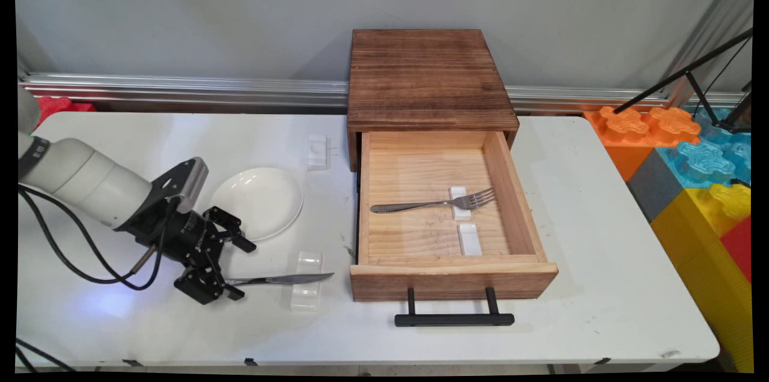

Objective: Pick up the knife from the right of the white plate, then place the picked object into the drawer

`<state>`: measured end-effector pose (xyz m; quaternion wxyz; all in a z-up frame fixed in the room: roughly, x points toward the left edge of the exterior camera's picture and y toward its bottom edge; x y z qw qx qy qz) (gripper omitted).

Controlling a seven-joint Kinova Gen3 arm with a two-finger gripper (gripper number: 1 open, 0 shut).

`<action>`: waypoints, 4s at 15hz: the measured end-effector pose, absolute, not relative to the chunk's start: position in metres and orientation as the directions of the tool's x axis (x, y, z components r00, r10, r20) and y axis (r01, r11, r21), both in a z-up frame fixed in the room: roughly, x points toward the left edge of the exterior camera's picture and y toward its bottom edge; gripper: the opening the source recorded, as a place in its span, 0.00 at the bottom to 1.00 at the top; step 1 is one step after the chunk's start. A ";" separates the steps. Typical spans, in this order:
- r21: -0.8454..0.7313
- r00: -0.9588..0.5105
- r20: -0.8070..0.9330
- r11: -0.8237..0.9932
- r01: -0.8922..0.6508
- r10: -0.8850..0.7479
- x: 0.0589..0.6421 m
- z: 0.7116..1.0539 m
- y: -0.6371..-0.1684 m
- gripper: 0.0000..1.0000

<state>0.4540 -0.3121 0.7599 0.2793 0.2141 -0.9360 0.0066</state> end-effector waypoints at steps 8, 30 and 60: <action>0.110 -0.731 0.565 0.913 -0.393 -0.382 0.454 0.739 -0.315 1.00; 0.091 -0.754 0.573 0.940 -0.329 -0.320 0.448 0.724 -0.317 0.00; 0.078 -0.755 0.539 0.914 -0.398 -0.374 0.437 0.889 -0.362 0.00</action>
